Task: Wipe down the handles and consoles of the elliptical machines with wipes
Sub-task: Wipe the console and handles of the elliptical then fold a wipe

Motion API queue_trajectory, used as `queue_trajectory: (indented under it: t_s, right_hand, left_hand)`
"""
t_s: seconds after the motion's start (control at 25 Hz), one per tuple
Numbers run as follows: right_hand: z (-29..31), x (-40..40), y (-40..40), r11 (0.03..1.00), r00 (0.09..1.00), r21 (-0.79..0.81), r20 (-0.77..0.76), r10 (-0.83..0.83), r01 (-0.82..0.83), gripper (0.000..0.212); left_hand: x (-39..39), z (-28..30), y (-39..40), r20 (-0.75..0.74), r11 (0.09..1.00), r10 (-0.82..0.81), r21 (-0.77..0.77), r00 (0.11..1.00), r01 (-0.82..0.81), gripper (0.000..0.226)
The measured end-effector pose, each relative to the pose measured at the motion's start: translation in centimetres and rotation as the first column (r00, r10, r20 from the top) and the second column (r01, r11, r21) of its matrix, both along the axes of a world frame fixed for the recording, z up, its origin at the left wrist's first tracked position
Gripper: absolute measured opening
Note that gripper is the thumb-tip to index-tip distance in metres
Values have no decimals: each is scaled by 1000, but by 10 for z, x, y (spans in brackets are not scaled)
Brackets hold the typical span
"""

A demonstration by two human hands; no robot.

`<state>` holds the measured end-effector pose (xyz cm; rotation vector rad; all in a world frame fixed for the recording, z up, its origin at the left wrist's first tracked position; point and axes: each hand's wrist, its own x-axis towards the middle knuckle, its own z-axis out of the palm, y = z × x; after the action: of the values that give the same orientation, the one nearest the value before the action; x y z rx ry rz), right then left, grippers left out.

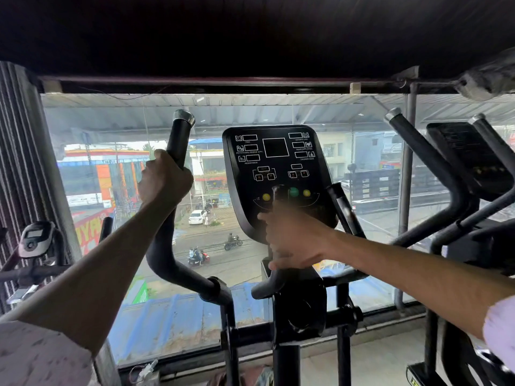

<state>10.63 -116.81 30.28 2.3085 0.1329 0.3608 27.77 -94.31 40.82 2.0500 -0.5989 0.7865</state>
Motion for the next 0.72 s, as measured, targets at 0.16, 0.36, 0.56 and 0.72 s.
queue_trajectory:
  t_s: [0.16,0.36,0.56,0.72]
  right_hand:
    - [1,-25,-23,1000,992,16,122,11,-13,87]
    - [-19,-23,-1,988,980,131,169,-105,83,92]
    - [-56,-47,-6,970,957,233,257,-131,70,86]
    - [-42,-18,7,849,876,519,356,-326,105,86]
  left_hand:
    - [-1,0,-1,7,1000,8,6,1000,-8,35]
    - [-5,1,2,-6,1000,-1,4,1000,1,36]
    - [-7,0,1,-3,1000,19,-3,1000,-19,35]
    - [-9,1,2,-12,1000,20,-2,1000,-20,36]
